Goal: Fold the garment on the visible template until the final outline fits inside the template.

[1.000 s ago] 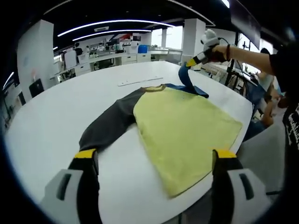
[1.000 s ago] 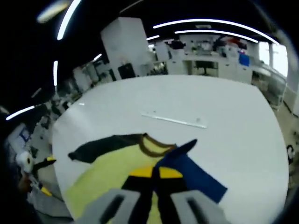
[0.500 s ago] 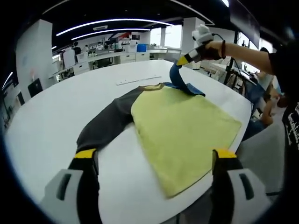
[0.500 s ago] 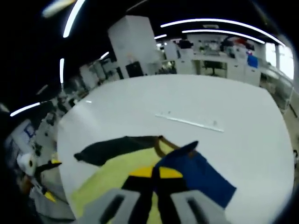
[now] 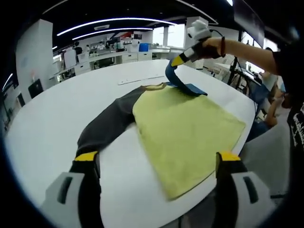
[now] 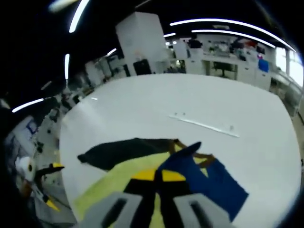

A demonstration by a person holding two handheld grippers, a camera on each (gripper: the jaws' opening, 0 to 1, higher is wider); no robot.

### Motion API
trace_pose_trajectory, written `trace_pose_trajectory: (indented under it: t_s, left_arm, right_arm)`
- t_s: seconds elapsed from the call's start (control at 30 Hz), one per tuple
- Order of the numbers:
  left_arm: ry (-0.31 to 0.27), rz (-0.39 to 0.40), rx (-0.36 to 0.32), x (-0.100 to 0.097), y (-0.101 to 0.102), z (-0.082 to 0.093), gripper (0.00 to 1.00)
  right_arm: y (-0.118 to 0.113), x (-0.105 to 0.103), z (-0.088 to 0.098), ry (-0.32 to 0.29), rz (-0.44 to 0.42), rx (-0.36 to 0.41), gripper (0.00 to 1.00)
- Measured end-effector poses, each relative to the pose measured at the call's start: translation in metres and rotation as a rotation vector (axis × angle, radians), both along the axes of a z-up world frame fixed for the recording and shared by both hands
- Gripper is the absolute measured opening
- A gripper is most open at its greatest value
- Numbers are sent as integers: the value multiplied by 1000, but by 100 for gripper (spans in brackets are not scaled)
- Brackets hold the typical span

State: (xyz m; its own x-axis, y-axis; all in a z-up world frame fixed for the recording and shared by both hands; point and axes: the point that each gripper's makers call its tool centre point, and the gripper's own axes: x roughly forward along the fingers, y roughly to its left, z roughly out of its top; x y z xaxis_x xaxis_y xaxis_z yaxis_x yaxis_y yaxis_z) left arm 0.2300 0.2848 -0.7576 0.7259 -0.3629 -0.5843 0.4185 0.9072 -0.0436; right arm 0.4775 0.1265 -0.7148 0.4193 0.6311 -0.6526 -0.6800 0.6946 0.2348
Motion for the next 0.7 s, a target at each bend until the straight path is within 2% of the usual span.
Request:
trace_pose_trajectory:
  t_s: [0.7]
  left_arm:
    - [8, 7, -6, -5, 2, -4, 99]
  right_arm:
    - [49, -14, -8, -8, 58, -25, 0]
